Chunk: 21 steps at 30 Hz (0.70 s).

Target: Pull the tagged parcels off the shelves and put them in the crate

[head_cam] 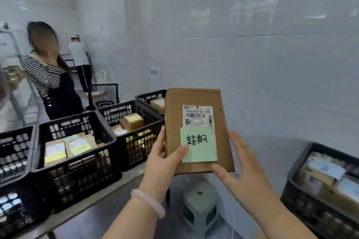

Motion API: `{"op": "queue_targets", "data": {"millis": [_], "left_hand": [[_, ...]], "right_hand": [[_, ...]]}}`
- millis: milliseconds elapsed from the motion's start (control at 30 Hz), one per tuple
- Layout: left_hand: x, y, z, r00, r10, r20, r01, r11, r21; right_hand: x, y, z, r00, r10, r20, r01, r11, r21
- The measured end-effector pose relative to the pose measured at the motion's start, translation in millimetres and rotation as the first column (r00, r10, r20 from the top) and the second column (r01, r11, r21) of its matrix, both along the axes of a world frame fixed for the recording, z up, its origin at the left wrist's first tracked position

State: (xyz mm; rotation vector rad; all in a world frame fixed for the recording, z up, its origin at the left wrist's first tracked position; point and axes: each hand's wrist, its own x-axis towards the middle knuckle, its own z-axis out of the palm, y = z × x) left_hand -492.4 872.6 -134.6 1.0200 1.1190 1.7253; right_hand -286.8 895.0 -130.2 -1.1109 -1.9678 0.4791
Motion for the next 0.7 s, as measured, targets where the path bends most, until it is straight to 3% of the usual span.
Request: {"op": "queue_targets", "data": {"millis": [200,400,700], "left_hand": [[147.7,32.1,2.6,0.973,-0.229,-0.004,0.229,0.973,-0.037],[294.3,44.8,-5.2,0.877,-0.481,-0.019,0.478,0.875,-0.069],[424.5,82.1,-26.9,0.693,-0.719,-0.046,0.693,0.683,-0.231]], "right_hand": [[144.7,-23.4,-0.5,0.974,-0.224,-0.031,0.223,0.974,-0.046],[281.4,-61.4,-5.5,0.873,-0.487,-0.025,0.486,0.873,-0.039],[380.1,-73.6,-33.9,0.735,-0.677,0.022,0.673,0.726,-0.142]]}}
